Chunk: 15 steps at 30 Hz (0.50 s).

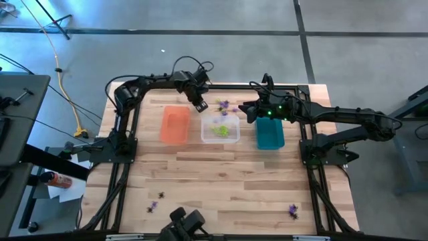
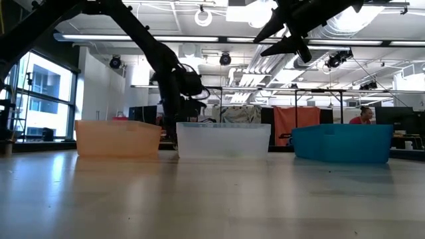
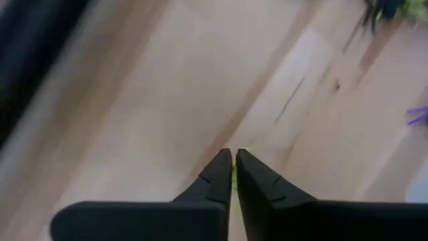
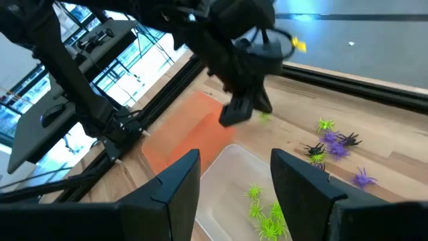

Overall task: Sort Halloween decoration
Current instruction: Put the green spider toy into the transparent bin

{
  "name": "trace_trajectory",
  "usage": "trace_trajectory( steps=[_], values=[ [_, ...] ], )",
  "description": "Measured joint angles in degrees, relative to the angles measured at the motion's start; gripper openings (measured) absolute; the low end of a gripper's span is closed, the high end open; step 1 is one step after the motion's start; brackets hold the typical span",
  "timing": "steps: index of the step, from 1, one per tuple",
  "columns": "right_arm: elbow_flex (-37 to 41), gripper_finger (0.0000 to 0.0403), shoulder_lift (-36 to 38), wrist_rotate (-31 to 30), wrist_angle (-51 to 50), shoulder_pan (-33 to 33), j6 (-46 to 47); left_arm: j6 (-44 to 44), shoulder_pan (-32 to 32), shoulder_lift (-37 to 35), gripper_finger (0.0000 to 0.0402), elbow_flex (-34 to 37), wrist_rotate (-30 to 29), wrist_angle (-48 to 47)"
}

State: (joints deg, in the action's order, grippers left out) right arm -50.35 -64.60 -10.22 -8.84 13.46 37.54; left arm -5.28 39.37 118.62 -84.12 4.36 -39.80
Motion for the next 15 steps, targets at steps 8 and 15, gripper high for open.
trace_trajectory(
  steps=[8, 15],
  values=[
    [0.0, 0.0179, 0.0, 0.1, 0.0, 0.0, -1.9, -1.8, 3.2, -6.9, 0.0000, 0.0, 3.0, 2.0],
    [0.0, 0.0179, 0.0, 0.1, -0.1, 0.0, -4.5, 1.0, 2.1, -13.7, 0.0000, 1.0, 11.6, 6.6]
  ],
)
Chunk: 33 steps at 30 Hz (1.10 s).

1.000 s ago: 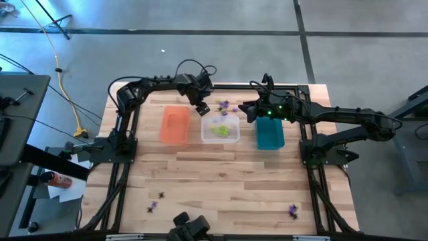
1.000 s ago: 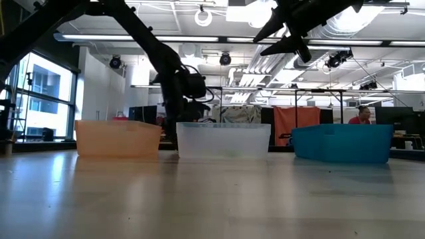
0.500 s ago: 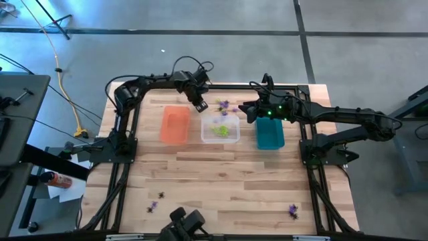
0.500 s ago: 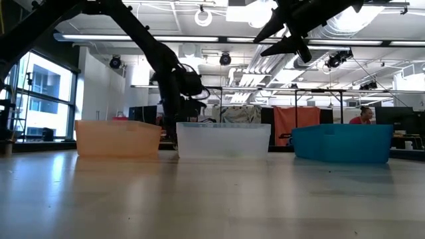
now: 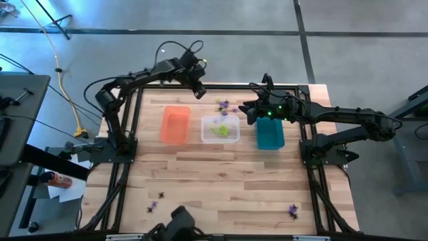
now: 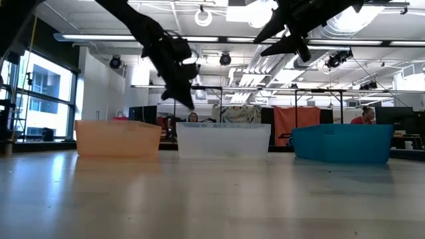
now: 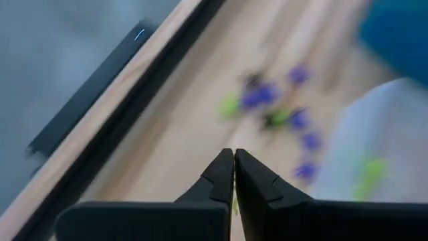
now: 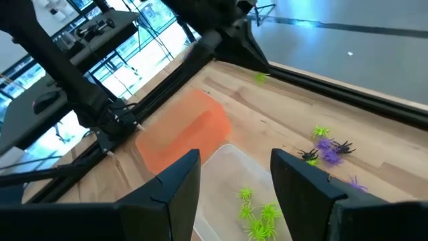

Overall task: Sort Halloween decoration
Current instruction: Put the green spider toy into the transparent bin

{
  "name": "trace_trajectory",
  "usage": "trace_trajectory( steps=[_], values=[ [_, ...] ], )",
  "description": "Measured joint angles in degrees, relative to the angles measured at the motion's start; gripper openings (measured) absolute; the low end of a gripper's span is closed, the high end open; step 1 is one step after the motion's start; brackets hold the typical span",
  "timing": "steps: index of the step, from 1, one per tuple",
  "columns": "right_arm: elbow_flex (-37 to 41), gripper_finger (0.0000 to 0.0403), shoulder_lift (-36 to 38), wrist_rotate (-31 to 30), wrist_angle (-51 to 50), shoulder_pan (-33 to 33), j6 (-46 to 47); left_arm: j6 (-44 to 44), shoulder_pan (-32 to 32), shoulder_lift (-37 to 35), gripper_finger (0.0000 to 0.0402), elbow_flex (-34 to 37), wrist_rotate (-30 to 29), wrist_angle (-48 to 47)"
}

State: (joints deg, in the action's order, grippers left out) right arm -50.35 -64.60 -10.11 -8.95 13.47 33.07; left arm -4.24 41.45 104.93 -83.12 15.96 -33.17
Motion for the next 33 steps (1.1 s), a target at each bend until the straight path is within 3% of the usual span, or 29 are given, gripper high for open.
trace_trajectory(
  steps=[4, 11, 16, 22, 33],
  values=[
    [0.0, 0.0179, 0.1, 0.3, 0.3, 0.0, -2.6, 5.0, -3.7, -7.9, 0.0000, 8.3, 5.3, 11.8],
    [0.0, 0.0179, 0.8, 8.3, 4.6, 0.0, -9.2, 15.9, -14.7, -24.9, 0.0000, 28.0, 5.8, 38.4],
    [0.0, 0.0179, 0.9, 16.5, 8.2, 0.0, -12.3, 20.0, -24.8, -30.4, 0.0000, 35.9, -0.6, 56.4],
    [0.0, 0.0179, 0.9, 21.7, 9.7, 0.0, -13.4, 18.0, -33.0, -29.9, 0.0000, 36.0, -8.0, 60.6],
    [0.0, 0.0179, 0.9, 23.9, 9.6, 0.0, -16.6, 17.1, -35.7, -29.8, 0.0000, 36.1, -8.4, 60.4]
  ],
)
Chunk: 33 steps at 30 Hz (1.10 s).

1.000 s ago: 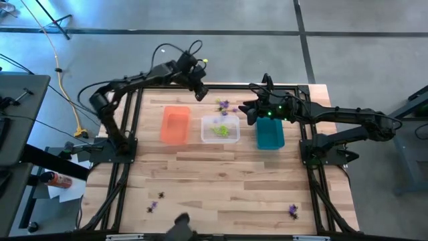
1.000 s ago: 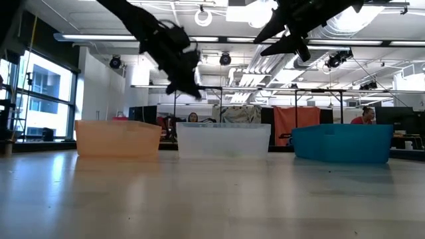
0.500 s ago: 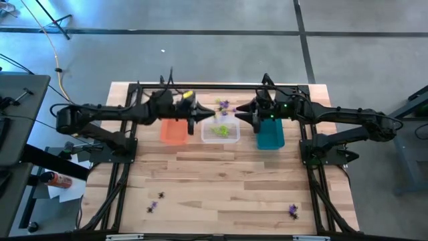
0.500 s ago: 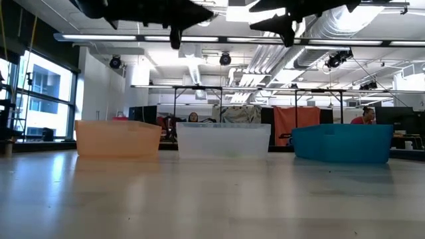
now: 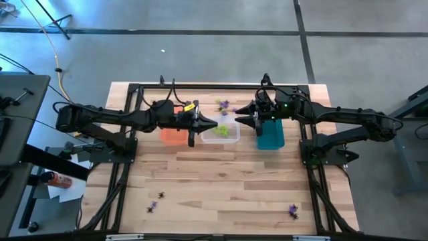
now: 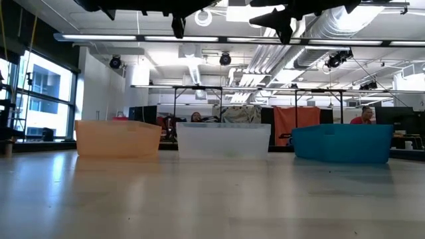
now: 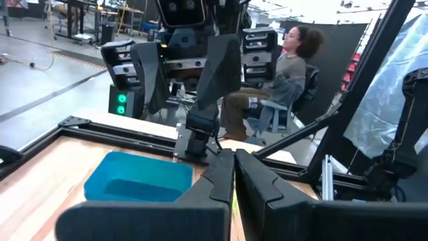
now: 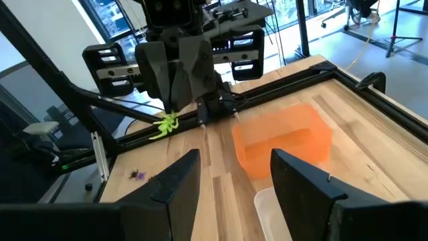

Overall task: Sort Halloween decoration
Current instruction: Put the green spider toy into the transparent bin

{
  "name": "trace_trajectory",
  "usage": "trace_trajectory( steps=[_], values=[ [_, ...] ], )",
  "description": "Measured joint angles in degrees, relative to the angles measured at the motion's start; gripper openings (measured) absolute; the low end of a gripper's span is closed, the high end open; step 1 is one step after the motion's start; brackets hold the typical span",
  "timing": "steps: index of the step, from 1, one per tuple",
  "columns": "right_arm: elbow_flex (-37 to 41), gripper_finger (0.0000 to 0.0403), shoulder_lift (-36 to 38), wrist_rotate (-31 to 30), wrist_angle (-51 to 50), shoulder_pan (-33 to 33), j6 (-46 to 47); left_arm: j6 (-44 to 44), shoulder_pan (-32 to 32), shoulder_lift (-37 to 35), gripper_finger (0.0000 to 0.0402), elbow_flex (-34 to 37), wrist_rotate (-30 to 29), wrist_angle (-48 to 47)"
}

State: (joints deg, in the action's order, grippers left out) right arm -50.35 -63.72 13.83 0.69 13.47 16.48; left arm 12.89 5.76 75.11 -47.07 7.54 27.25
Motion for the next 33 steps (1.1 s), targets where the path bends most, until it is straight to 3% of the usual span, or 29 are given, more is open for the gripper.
trace_trajectory(
  steps=[18, 21, 27, 33],
  values=[
    [0.0, 0.0179, 3.2, -0.3, -4.1, 0.0, -2.4, -3.0, 1.2, 0.0, 0.0000, -0.1, -0.6, -0.6],
    [0.0, 0.0179, 4.9, -2.5, -5.4, 0.0, -3.1, -3.4, 2.5, 0.8, 0.0000, -4.3, -0.7, -8.6],
    [0.0, 0.0179, 7.5, -7.3, -7.1, 0.0, -5.0, -13.0, 4.6, 8.5, 0.0000, -19.9, 0.5, -33.3],
    [0.0, 0.0179, 7.9, -7.7, -10.4, 0.0, -5.0, -18.4, 4.8, 17.3, 0.0000, -27.9, 0.8, -45.6]
  ],
)
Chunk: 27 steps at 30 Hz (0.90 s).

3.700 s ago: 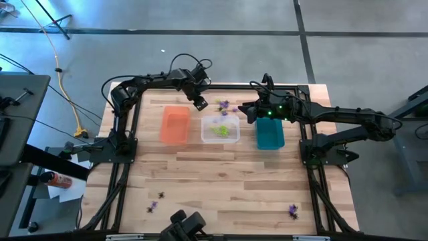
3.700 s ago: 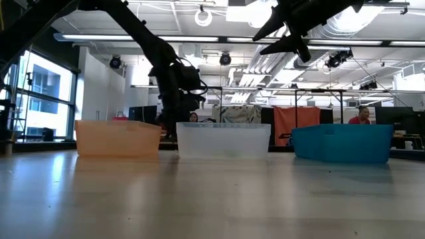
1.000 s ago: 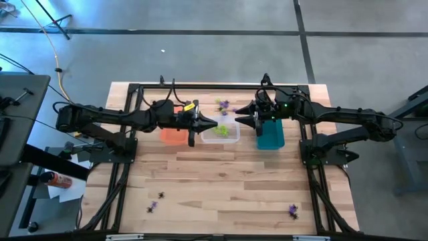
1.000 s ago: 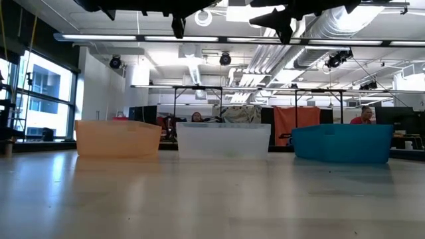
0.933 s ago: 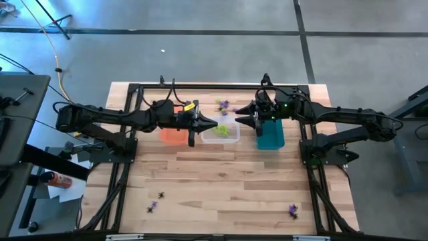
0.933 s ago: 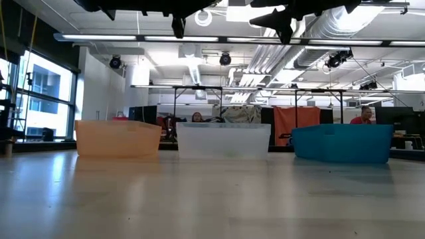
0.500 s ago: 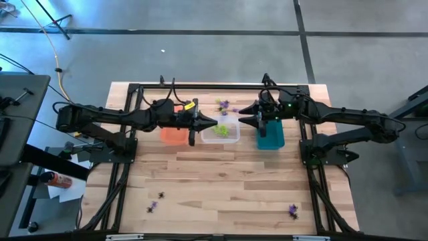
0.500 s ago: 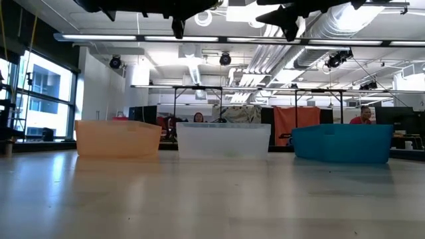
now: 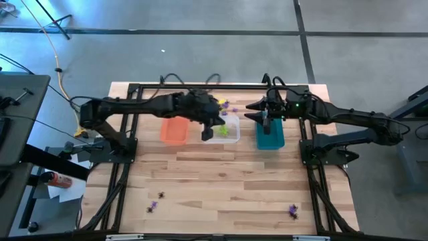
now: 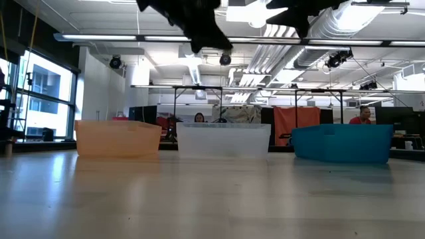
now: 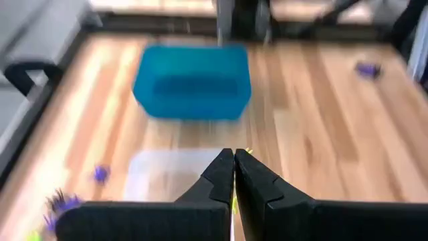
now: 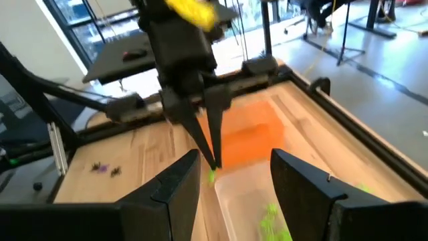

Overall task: Sort Halloween decoration
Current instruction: Put the green spider toy into the transparent bin

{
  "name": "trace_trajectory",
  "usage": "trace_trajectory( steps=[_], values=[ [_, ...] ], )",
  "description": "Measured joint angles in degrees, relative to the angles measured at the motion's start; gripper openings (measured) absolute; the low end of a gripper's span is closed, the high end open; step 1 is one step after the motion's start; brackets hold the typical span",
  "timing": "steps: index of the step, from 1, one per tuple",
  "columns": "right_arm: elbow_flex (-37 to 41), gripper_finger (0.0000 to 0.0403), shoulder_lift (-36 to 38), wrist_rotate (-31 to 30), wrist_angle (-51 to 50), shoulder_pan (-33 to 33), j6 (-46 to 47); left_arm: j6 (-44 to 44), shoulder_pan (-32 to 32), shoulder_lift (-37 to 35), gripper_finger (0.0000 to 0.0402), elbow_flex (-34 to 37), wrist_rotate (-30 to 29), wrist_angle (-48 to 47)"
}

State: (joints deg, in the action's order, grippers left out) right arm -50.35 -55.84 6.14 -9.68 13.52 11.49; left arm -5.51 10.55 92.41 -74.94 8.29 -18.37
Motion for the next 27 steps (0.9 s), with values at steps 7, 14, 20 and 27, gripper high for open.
trace_trajectory(
  steps=[7, 14, 20, 27],
  values=[
    [0.0, 0.0179, 0.0, -4.1, -2.2, 0.0, 0.0, -0.1, 1.1, 8.4, 0.0000, -0.2, -1.2, -0.8],
    [0.0, 0.0179, 0.0, -4.6, -2.2, 0.0, 0.0, -2.0, 3.2, 17.5, 0.0000, -0.2, -4.5, 1.9],
    [0.0, 0.0179, -0.1, -4.7, -2.3, 0.0, 0.1, -2.3, 4.0, 20.4, 0.0005, -0.2, -4.5, 1.5],
    [0.0, 0.0179, -1.2, -4.7, -2.0, 0.0, 0.0, -2.1, 4.6, 20.4, 0.0066, -0.8, -4.4, 0.8]
  ],
)
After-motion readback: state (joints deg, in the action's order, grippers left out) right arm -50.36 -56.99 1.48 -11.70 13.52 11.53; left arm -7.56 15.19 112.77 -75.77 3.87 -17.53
